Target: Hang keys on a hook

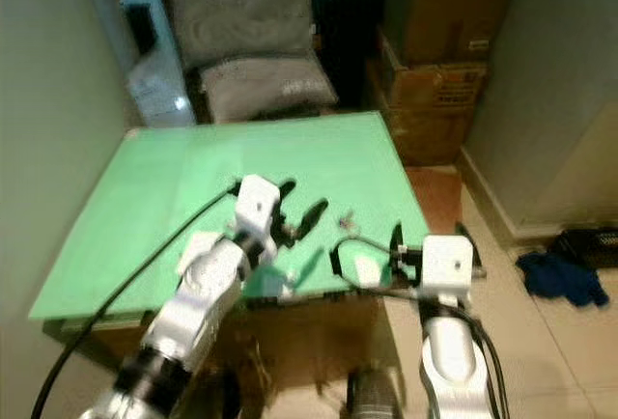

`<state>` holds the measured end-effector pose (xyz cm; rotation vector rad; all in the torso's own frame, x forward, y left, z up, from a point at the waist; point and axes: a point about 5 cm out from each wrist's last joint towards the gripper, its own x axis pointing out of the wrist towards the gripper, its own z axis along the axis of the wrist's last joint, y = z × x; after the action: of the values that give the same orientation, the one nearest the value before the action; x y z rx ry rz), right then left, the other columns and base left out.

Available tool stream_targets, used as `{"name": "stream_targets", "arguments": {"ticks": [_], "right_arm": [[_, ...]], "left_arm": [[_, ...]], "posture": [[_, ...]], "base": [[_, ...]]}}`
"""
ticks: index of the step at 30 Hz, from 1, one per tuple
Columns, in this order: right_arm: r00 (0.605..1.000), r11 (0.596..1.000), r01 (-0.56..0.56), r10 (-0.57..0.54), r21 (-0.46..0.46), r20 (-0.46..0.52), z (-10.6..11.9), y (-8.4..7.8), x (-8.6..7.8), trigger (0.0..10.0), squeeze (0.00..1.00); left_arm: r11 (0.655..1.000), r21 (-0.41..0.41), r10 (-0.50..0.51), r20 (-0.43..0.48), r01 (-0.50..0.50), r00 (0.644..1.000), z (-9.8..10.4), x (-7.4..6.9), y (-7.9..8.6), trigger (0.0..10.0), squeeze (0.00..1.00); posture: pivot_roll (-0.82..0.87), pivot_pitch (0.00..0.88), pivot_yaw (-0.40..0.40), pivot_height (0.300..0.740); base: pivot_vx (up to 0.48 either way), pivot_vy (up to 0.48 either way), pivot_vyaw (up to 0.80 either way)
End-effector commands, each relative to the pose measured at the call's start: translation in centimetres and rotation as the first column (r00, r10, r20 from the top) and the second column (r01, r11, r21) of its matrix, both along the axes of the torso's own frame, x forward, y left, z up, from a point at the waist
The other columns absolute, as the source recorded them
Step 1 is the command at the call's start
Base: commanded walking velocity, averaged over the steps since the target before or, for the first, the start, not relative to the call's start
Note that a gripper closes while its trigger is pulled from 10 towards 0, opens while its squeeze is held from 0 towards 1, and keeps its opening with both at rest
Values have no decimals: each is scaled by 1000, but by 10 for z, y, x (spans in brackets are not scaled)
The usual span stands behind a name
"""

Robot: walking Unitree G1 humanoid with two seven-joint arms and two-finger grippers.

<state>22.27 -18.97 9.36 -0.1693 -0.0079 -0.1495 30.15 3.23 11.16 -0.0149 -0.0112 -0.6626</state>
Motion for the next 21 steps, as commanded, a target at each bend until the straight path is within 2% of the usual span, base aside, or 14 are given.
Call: {"name": "stream_targets", "arguments": {"ticks": [1,6,8,9,10,12,15,18,19,21], "right_arm": [[1000,1000,10,-10,3,-7,1,-2,-1,10000,0],[1000,1000,-7,7,6,-23,1,-2,6,10000,0],[1000,1000,-9,9,-1,-27,3,-8,19,10000,0],[1000,1000,-9,9,-1,-27,3,-8,19,10000,0],[1000,1000,4,-4,7,-30,4,-12,25,10000,0],[999,1000,4,-4,11,-42,3,-12,29,10000,0],[997,1000,-11,11,6,-79,-4,-12,46,10000,0],[995,1000,-19,21,17,-102,-8,-11,58,10000,0],[995,1000,-19,21,17,-102,-8,-11,58,10000,0],[994,999,-30,32,20,-100,-7,-10,71,10000,0]], "left_arm": [[1000,12,-18,26,17,1000,5,2,-2,10000,0],[1000,-7,29,29,-29,999,1,0,12,10000,0],[992,-45,117,51,-115,992,4,-5,30,10000,0],[992,-45,117,51,-115,992,4,-5,30,10000,0],[985,-41,170,59,-168,984,3,-10,43,10000,0],[976,-39,218,57,-216,974,2,-15,56,10000,0],[946,9,323,49,-324,945,-5,-33,90,10000,0],[933,69,351,48,-354,935,-11,-50,111,10000,0],[933,69,351,48,-354,935,-11,-50,111,10000,0],[914,103,391,40,-393,919,-11,-66,125,10000,0]], "posture": [[-208,48,89,646],[-190,63,94,646],[-168,84,95,646],[-168,84,95,646],[-153,97,96,646],[-144,105,96,646],[-85,129,77,646],[-13,144,58,646],[-13,144,58,646],[50,163,46,646]], "base": [[0,0,0],[0,0,0],[0,0,0],[0,0,0],[0,0,0],[0,0,0],[0,0,0],[0,0,0],[0,0,0],[0,0,0]]}}
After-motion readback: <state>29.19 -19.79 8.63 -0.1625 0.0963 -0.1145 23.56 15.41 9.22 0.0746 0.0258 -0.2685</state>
